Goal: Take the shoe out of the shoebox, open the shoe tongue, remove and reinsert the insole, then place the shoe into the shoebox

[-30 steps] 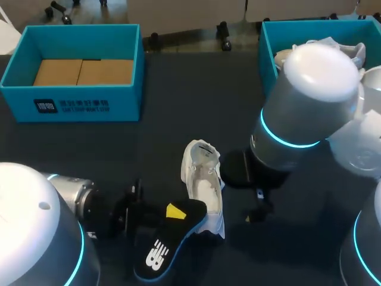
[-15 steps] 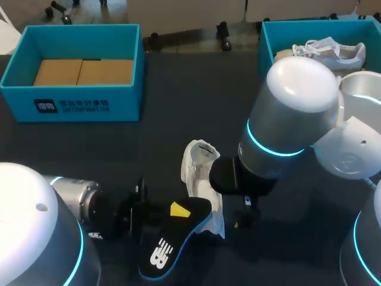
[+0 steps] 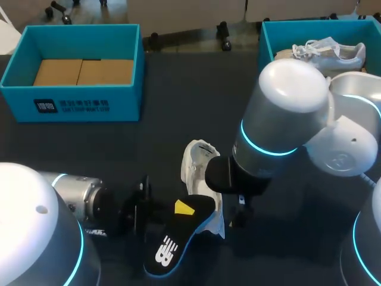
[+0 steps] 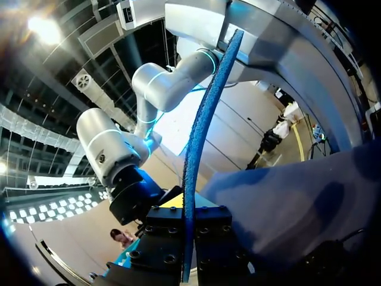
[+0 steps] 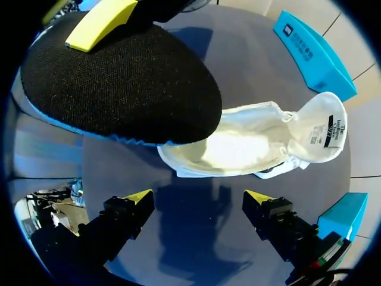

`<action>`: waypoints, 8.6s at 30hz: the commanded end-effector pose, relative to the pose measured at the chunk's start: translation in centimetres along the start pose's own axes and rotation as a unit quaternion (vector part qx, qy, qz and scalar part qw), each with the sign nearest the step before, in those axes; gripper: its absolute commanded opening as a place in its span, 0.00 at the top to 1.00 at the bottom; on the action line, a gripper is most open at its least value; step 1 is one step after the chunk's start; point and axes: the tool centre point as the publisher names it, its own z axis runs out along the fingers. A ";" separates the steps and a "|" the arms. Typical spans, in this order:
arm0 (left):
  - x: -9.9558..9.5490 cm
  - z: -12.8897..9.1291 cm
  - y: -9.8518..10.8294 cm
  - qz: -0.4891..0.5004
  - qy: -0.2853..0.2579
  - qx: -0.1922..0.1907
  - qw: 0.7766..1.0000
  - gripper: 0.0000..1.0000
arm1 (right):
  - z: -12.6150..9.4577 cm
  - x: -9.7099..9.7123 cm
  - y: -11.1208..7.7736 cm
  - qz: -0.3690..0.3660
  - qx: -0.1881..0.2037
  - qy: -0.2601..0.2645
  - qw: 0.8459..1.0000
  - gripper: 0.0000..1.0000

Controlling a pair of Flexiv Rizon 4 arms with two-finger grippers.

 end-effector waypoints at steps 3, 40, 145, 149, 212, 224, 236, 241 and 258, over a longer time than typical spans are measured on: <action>0.3 0.2 0.5 -0.022 -0.006 -0.004 1.000 1.00 | 0.3 0.0 0.2 0.000 0.001 0.000 1.000 0.00; 0.9 -1.8 5.2 -0.090 -0.034 -0.079 0.992 1.00 | 0.3 0.0 0.2 0.000 0.001 0.000 1.000 0.00; 0.6 1.4 6.1 -0.103 0.039 -0.019 0.994 1.00 | 0.3 0.0 0.2 0.000 0.001 0.000 1.000 0.00; 0.6 1.6 6.0 -0.102 0.041 -0.012 0.994 1.00 | 0.3 0.0 0.2 0.000 0.001 0.000 1.000 0.00; 0.8 1.0 10.3 -0.128 0.025 -0.065 0.989 1.00 | 0.3 0.0 0.2 0.000 0.001 0.000 1.000 0.00; 0.6 0.8 11.2 -0.117 0.019 -0.090 0.989 1.00 | 0.3 0.0 0.2 0.000 0.001 0.000 1.000 0.00; 0.9 0.5 12.1 -0.103 0.016 -0.114 0.988 1.00 | 0.3 0.0 0.2 0.000 0.001 0.000 1.000 0.00; 0.9 0.2 12.5 -0.095 0.010 -0.131 0.987 1.00 | 0.3 0.0 0.2 0.000 0.001 0.000 1.000 0.00; 0.9 0.2 13.5 -0.105 0.005 -0.156 0.982 1.00 | 0.3 0.0 0.2 0.000 0.001 0.000 1.000 0.00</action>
